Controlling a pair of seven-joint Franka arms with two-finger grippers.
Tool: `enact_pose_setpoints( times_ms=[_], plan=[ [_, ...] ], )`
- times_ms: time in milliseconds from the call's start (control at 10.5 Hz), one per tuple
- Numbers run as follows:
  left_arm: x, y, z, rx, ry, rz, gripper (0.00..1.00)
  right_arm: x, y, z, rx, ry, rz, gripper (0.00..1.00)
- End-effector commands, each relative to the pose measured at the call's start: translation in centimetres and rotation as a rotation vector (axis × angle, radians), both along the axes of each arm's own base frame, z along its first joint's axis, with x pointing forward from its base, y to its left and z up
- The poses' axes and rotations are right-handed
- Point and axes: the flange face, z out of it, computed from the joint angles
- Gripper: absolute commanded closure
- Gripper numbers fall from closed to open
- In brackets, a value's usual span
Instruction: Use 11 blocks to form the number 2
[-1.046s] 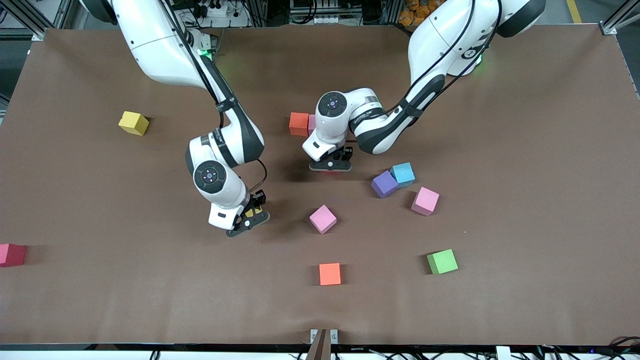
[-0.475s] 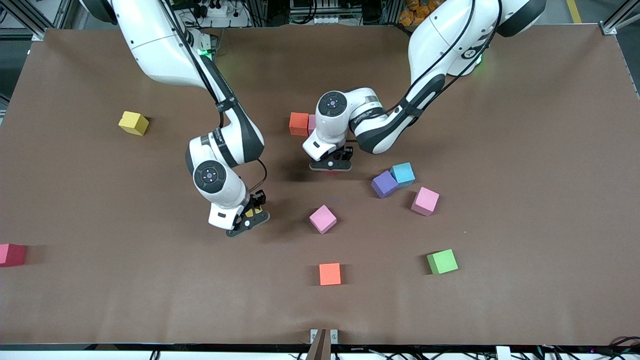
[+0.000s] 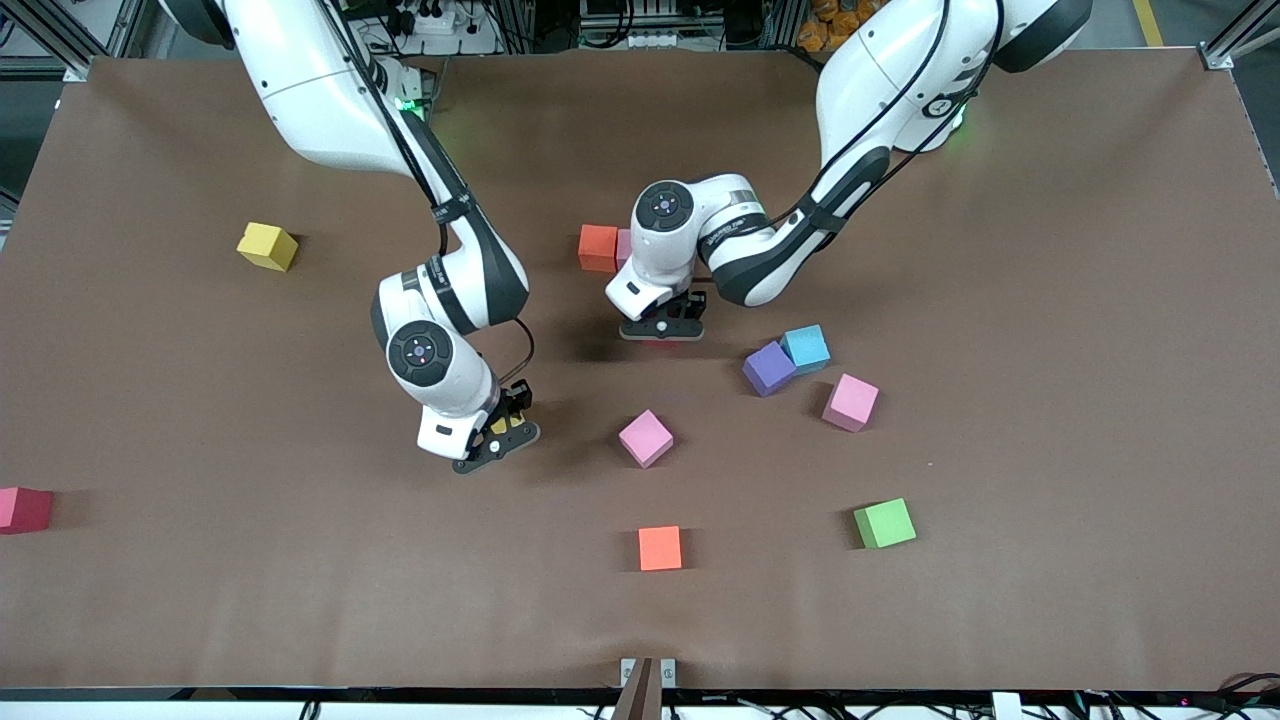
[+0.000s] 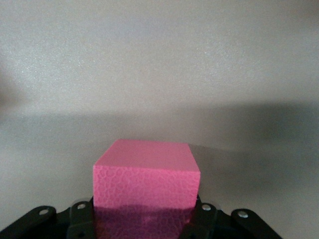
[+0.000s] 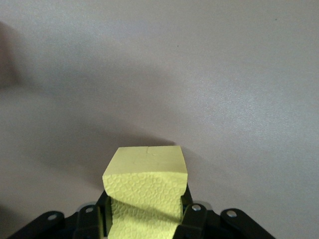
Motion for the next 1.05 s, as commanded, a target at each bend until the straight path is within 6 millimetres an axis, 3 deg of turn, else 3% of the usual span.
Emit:
enact_pose_setpoints(
  times_ms=[0, 951],
  plan=[
    [-1.1, 0.3, -0.2, 0.03, -0.006, 0.006, 1.0, -0.3, 0.1, 0.9, 0.009, 0.003, -0.012, 1.0],
    [-2.5, 0.0, -0.5, 0.045, 0.01, -0.017, 1.0, -0.2, 0.0, 0.9, 0.008, 0.002, -0.013, 1.0]
  ],
)
